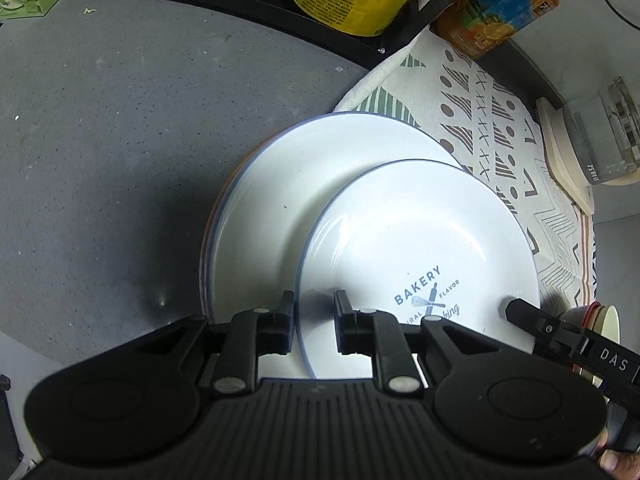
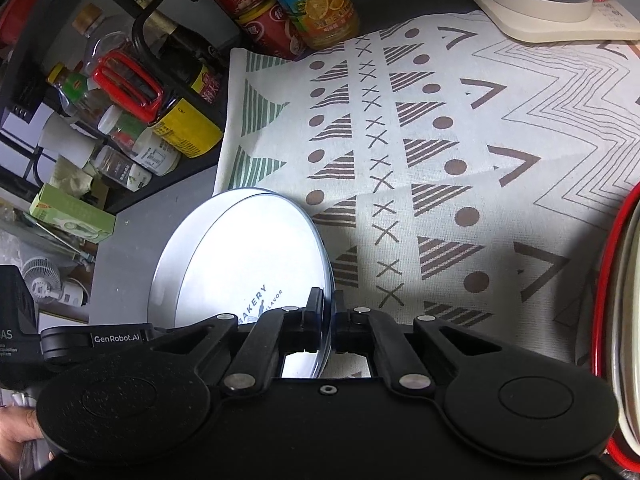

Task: Organize plates and bowls
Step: 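Lower the 'BAKERY' plate onto the 'Sweet' plate with both tools, then open both tools to release the 'BAKERY' plate rim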

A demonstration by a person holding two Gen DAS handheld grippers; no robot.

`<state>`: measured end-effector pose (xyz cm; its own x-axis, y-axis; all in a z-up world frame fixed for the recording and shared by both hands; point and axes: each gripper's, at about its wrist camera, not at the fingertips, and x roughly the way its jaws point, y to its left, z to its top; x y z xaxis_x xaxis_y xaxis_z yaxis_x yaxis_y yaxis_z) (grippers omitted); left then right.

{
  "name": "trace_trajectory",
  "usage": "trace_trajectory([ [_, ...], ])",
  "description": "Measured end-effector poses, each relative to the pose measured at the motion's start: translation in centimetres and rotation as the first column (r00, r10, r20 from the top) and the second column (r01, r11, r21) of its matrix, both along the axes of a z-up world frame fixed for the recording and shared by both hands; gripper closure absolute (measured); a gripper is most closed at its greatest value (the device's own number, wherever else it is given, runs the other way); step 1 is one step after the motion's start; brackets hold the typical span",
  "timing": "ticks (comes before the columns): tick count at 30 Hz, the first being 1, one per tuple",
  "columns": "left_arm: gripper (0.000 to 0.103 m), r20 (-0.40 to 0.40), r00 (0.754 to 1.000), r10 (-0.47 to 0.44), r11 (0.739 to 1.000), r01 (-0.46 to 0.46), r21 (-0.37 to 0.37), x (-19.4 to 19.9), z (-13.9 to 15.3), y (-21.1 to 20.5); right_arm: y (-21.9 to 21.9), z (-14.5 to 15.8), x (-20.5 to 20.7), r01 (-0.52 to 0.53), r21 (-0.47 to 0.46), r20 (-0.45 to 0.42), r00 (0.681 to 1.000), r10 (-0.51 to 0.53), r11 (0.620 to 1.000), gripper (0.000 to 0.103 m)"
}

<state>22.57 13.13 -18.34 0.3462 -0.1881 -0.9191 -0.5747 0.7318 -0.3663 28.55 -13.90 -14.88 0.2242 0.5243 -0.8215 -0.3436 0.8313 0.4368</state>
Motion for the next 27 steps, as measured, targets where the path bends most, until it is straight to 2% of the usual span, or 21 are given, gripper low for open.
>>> trace_trajectory([
  [5,0.086,-0.011,1.000,-0.016,0.999,0.017,0.028,0.2,0.7,0.0,0.1,-0.2,0.0,-0.002,-0.006,0.004,1.000,0.002,1.000,0.099],
  [7,0.082,-0.013,1.000,-0.014,1.000,0.014,0.022,0.1,1.0,0.3,0.1,-0.2,0.0,-0.001,-0.006,0.003,1.000,0.001,1.000,0.099],
  [10,0.069,-0.002,1.000,-0.013,0.999,0.013,0.036,-0.2,1.8,0.8,0.3,-0.2,0.1,0.002,-0.014,0.004,1.000,-0.002,1.000,0.099],
  [12,0.056,0.005,1.000,-0.012,0.998,0.012,0.058,-0.4,2.4,1.0,0.4,-0.3,0.0,0.001,-0.019,0.006,1.000,-0.001,1.000,0.098],
  [21,0.045,0.025,1.000,0.003,0.996,-0.005,0.084,-1.1,3.6,1.7,0.9,-0.5,0.2,0.013,-0.034,0.001,1.000,-0.013,0.999,0.096],
  [27,0.043,0.006,1.000,0.029,0.995,-0.029,0.096,-1.6,3.1,2.0,1.2,-1.2,0.0,0.012,-0.048,-0.011,1.000,-0.013,0.999,0.093],
])
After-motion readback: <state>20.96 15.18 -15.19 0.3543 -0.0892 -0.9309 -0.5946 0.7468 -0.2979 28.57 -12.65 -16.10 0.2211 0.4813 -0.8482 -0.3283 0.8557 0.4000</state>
